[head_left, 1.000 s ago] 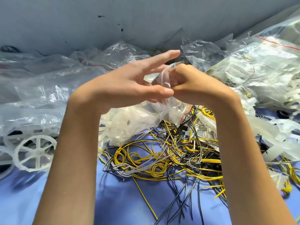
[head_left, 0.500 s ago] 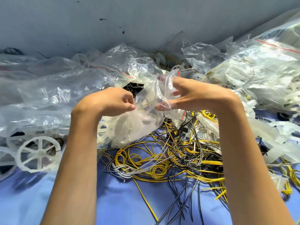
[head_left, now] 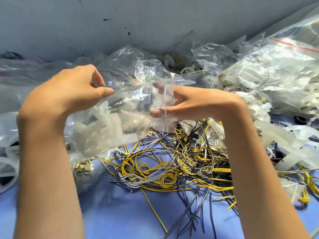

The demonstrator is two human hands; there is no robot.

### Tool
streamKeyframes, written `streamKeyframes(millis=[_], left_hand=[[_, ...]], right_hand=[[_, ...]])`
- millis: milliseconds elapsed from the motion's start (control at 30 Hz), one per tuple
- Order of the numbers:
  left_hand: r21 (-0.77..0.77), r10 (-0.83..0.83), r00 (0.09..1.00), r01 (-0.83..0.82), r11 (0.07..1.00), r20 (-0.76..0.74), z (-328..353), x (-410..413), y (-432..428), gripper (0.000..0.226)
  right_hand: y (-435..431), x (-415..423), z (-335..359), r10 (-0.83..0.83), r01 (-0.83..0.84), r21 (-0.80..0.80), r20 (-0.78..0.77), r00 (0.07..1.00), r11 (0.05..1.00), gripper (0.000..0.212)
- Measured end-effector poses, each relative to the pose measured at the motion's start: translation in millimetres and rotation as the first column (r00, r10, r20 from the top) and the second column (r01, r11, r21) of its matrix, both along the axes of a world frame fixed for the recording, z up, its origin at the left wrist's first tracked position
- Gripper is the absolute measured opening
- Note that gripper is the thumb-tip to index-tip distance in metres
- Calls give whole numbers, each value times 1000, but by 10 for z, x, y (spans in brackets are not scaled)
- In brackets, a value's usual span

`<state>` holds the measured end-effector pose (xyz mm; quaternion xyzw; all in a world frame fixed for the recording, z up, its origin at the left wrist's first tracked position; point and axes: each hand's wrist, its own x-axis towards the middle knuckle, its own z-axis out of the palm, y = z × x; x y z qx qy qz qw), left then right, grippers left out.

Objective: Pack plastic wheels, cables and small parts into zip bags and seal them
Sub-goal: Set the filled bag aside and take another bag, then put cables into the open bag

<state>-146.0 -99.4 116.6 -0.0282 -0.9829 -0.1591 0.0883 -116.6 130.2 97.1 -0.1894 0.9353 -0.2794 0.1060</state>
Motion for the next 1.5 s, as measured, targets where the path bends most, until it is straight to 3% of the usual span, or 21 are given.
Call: streamKeyframes(millis=[200, 267, 400, 600, 700, 767, 867, 933, 1067, 1233, 1367, 1500], left_hand=[[325, -228, 973, 231, 917, -47, 20, 116, 502, 54], [287, -281, 957, 288, 914, -66, -35, 114, 688, 61], [208, -310, 947, 322, 924, -87, -80, 63, 738, 45], [160, -199, 973, 217, 963, -119, -65, 46, 450, 47], [158, -179, 977, 195, 968, -112, -63, 27, 383, 44], [144, -175, 978, 191, 971, -116, -64, 18, 378, 42], [146, -127, 982, 147, 978, -139, -63, 13, 363, 43], [163, -79, 984, 106, 981, -162, -50, 17, 333, 43], [195, -20, 983, 56, 979, -181, -36, 20, 244, 37], [202, -5, 986, 40, 979, -169, -34, 1, 179, 31], [208, 6, 988, 27, 978, -155, -35, -2, 161, 33], [218, 7, 988, 28, 975, -157, -26, -4, 136, 38]], right_hand=[[-114, -17, -8, 90, -93, -52, -58, 994, 994, 72], [-126, -30, -14, 96, -101, -34, -115, 989, 994, 66], [-82, -55, -20, 88, -100, -73, -155, 984, 992, 50], [-3, -107, -13, -46, 59, 41, -255, 966, 997, 13], [31, -120, -46, -85, 110, 87, -252, 964, 990, 27], [82, -152, -51, -192, 202, 11, -261, 946, 979, 47], [217, -199, -45, -349, 322, -148, -220, 911, 935, 39], [243, -181, -48, -286, 282, -48, -125, 950, 958, 31], [59, -153, -163, -143, 110, 308, 89, 986, 945, 28], [-125, -205, -337, -137, 59, 282, 268, 954, 958, 32], [-68, -243, -338, -97, 45, 299, 158, 983, 953, 20], [172, -228, -174, -100, 109, 78, -117, 988, 991, 18]])
